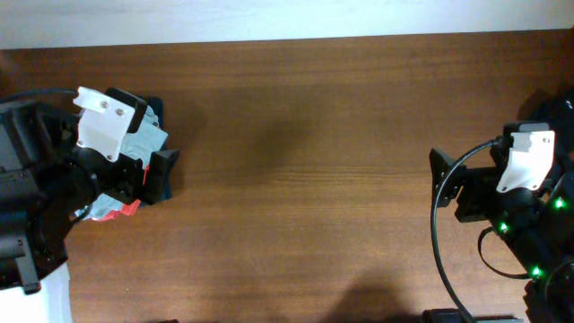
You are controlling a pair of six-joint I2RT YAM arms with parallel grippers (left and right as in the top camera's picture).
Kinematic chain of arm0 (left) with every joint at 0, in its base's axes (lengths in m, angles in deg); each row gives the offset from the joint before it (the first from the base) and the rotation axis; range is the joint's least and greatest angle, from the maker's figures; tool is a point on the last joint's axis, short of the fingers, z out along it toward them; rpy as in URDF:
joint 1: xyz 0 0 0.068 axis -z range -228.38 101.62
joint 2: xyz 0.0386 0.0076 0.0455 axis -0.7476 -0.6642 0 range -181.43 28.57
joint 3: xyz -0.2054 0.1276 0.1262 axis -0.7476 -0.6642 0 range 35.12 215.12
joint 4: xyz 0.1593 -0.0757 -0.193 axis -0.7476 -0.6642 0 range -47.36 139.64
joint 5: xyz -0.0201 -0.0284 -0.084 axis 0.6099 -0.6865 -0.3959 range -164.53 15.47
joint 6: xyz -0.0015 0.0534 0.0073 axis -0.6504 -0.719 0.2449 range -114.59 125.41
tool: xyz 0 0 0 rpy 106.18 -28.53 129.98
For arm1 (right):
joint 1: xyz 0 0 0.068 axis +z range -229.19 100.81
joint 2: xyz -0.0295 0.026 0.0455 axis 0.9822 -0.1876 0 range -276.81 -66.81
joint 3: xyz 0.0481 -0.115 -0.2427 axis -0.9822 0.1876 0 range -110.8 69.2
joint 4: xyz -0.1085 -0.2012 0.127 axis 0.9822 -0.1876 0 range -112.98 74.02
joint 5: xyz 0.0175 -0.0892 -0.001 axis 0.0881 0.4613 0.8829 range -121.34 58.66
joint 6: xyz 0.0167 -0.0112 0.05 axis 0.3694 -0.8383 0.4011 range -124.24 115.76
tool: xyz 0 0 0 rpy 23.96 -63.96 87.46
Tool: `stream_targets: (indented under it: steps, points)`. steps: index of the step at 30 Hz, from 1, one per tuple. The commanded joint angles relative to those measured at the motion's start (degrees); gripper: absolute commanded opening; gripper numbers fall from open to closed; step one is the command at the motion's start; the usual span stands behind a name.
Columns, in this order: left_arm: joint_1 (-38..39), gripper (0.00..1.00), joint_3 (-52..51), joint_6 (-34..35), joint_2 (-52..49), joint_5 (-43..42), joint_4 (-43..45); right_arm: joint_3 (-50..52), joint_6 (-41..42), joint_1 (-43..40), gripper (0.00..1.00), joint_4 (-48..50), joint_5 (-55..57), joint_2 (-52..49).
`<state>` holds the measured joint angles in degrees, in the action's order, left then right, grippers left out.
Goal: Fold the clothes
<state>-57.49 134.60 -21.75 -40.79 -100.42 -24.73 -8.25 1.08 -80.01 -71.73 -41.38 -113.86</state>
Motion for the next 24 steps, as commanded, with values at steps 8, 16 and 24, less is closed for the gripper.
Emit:
stream_targets:
  steps: [8, 16, 24]
  points:
    - [0.2, 0.99, -0.2, 0.7, 0.1, 0.3, -0.1, 0.0, -1.1, -0.3, 0.99, -2.9, -0.8, -0.3]
    - [0.2, 0.99, -0.2, 0.7, 0.1, 0.3, -0.1, 0.0, -3.7, -0.3, 0.99, -5.3, 7.6, 2.4]
    - [0.2, 0.99, -0.2, 0.7, 0.1, 0.3, -0.1, 0.7, -5.1, -0.3, 0.99, -8.8, 10.3, 5.4]
